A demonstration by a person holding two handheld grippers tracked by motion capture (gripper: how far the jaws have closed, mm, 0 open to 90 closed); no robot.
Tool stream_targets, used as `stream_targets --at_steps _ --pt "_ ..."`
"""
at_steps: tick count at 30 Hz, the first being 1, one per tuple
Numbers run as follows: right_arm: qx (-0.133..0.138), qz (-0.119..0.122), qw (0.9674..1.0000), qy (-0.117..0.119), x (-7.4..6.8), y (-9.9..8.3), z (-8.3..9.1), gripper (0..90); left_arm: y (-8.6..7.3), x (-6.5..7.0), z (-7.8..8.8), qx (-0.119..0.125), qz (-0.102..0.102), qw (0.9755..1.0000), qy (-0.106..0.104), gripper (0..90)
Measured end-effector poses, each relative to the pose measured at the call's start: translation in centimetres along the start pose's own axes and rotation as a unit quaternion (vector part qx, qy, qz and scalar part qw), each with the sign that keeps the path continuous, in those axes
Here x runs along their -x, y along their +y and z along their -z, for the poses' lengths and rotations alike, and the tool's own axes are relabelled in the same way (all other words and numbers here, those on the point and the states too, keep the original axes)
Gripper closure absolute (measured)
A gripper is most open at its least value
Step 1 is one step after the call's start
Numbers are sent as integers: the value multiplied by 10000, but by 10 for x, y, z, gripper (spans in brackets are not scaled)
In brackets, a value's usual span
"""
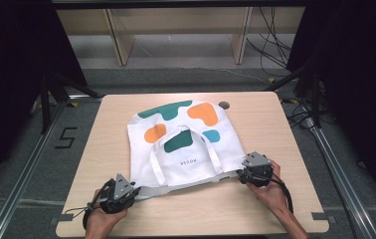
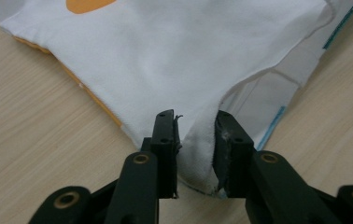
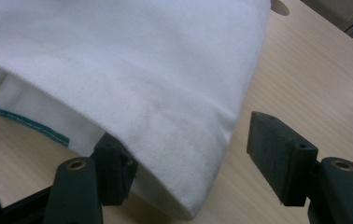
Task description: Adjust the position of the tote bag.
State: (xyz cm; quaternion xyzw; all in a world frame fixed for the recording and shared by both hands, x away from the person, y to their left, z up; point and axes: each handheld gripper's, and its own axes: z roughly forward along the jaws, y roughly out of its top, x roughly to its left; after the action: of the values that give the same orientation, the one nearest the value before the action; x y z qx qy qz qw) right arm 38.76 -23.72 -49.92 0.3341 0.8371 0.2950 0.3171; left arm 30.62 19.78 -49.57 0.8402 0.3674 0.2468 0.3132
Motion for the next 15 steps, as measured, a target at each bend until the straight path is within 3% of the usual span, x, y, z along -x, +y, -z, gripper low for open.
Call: stream_targets --at_steps 3,5,7,8,10,12,14,15 --pt "14 -110 9998 -156 7 -1 -4 415 0 4 -1 -8 -5 10000 -25 679" --pt "35 -153 9999 -71 8 -1 -4 559 1 7 -3 -2 -11 10000 -47 661" --pt "41 -25 10000 -28 5 1 -2 647 0 8 -6 -70 -45 10000 41 639" --pt "41 -25 10000 -28 5 1 -2 647 0 8 -6 -70 -45 10000 41 621" --pt "135 241 9996 -100 5 4 4 756 -1 8 -8 -146 38 9999 81 579" --pt "150 245 9996 -45 6 4 7 778 -2 8 -7 -165 77 9998 75 562" --pt "139 195 9997 15 7 3 12 800 -4 8 -8 -289 142 9993 172 493" --pt "156 199 9997 68 7 1 14 805 -4 11 -7 -321 266 9990 171 443"
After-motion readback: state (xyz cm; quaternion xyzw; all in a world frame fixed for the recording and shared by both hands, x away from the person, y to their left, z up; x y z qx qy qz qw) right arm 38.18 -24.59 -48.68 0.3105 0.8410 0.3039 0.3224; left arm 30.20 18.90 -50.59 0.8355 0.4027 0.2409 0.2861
